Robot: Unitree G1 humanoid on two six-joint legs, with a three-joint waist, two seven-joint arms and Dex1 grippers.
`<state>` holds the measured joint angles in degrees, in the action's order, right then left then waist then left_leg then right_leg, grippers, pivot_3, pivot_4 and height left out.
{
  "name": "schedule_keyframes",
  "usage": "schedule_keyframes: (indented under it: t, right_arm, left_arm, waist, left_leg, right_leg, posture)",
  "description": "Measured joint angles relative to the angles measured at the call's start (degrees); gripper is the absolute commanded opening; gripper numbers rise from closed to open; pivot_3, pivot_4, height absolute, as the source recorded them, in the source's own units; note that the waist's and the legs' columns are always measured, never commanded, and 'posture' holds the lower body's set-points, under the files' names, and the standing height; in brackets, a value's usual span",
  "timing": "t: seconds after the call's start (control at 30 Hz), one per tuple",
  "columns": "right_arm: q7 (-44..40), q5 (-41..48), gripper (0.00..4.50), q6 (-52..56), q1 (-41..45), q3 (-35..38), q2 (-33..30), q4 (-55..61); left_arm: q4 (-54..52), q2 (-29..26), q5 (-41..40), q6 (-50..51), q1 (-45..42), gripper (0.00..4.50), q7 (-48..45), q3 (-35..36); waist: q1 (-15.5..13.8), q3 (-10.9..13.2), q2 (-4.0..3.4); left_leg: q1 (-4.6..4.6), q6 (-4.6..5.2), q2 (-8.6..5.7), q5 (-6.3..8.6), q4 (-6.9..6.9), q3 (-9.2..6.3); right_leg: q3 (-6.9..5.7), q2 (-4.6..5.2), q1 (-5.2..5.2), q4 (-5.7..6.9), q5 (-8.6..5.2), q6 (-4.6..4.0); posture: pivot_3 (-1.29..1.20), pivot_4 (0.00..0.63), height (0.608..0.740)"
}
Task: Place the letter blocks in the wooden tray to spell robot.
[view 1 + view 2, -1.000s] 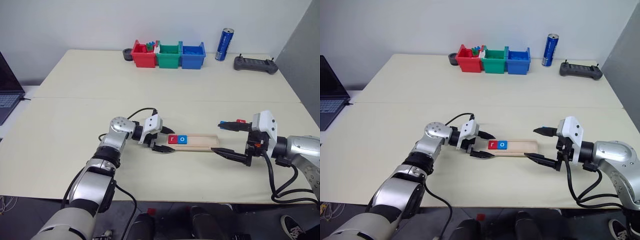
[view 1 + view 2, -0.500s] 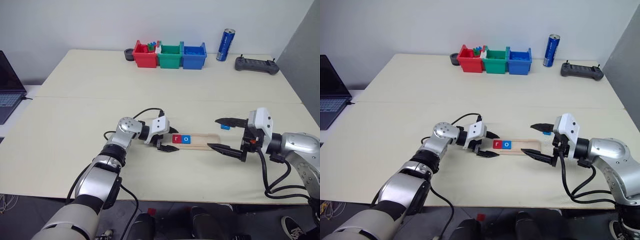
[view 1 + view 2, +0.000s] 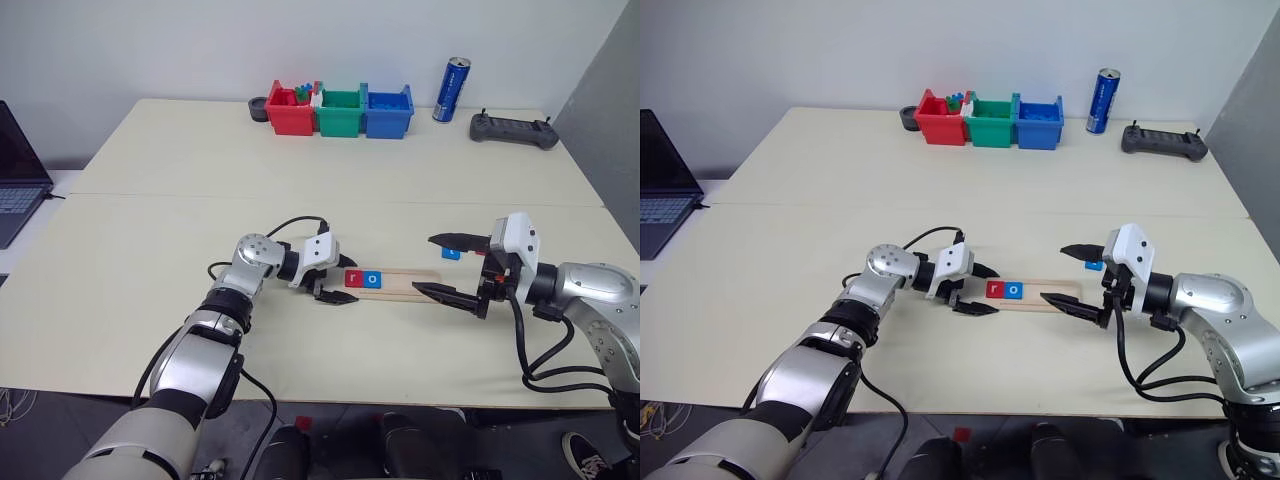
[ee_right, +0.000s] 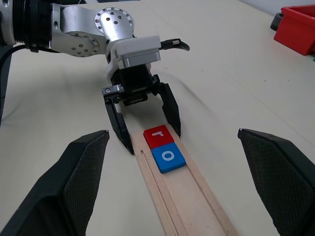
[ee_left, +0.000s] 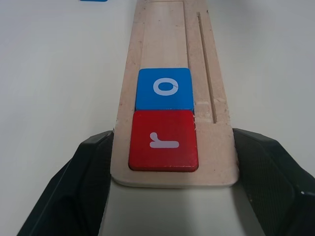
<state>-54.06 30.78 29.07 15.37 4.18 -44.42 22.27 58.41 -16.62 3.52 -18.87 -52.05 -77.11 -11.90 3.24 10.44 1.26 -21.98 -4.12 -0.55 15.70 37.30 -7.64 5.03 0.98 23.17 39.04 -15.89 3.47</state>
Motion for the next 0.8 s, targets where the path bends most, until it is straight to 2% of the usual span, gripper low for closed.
schedule_keyframes:
  t: [0.03,0.1,0.17,0.67,0.7,0.8]
  right_arm:
    - [-0.01,0.00,4.50,0.00,0.03,0.00,0.00,-0.01]
    - [-0.02,-0.01,4.50,0.00,0.11,0.00,0.00,-0.01]
    - [-0.01,-0.01,4.50,0.00,0.15,0.00,0.00,-0.01]
    - [0.67,-0.01,4.50,0.02,0.77,0.00,0.16,0.00]
    - [0.78,0.00,4.50,0.06,0.77,0.01,0.16,0.02]
    - [1.25,0.01,4.50,0.23,0.77,0.02,0.16,0.05]
  left_arm:
    - [0.00,0.00,-0.02,0.06,0.00,3.41,0.00,0.00]
    - [0.00,0.03,-0.09,0.14,-0.01,4.14,-0.04,0.02]
    - [0.00,0.13,-0.15,0.19,-0.08,4.49,-0.01,0.03]
    - [1.68,0.56,0.28,-0.39,-1.16,4.49,-0.42,-0.18]
    - [2.07,0.55,0.30,-0.40,-1.39,4.10,-0.35,-0.18]
    - [2.81,0.55,0.31,-0.32,-1.84,3.38,-0.63,-0.18]
  waist:
    - [0.00,0.00,0.00]
    - [0.00,0.00,0.00]
    - [-0.01,0.00,0.00]
    - [0.02,0.00,0.00]
    - [0.03,0.00,0.00]
    - [0.03,0.00,0.00]
  left_leg:
    - [0.00,0.00,0.00,0.00,0.00,0.00]
    - [0.00,0.00,0.00,0.00,0.00,-0.01]
    - [0.00,0.00,0.00,0.00,0.00,-0.01]
    - [0.00,0.00,0.00,0.00,0.02,-0.01]
    - [0.00,0.00,0.00,0.00,0.02,0.00]
    - [0.00,0.00,0.00,0.00,0.02,0.00]
  right_leg:
    - [0.00,0.00,0.00,0.00,0.00,0.00]
    - [0.00,0.00,0.00,0.00,0.00,0.00]
    - [0.00,0.00,0.00,0.00,0.00,0.00]
    - [0.00,0.00,0.00,0.02,0.00,0.00]
    - [0.00,0.00,0.00,0.02,0.00,0.00]
    - [0.00,0.00,0.00,0.02,0.00,0.00]
  posture:
    - [0.00,0.150,0.740]
    - [0.00,0.150,0.740]
    - [0.00,0.150,0.740]
    - [0.00,0.150,0.740]
    - [0.00,0.150,0.740]
    - [0.00,0.150,0.740]
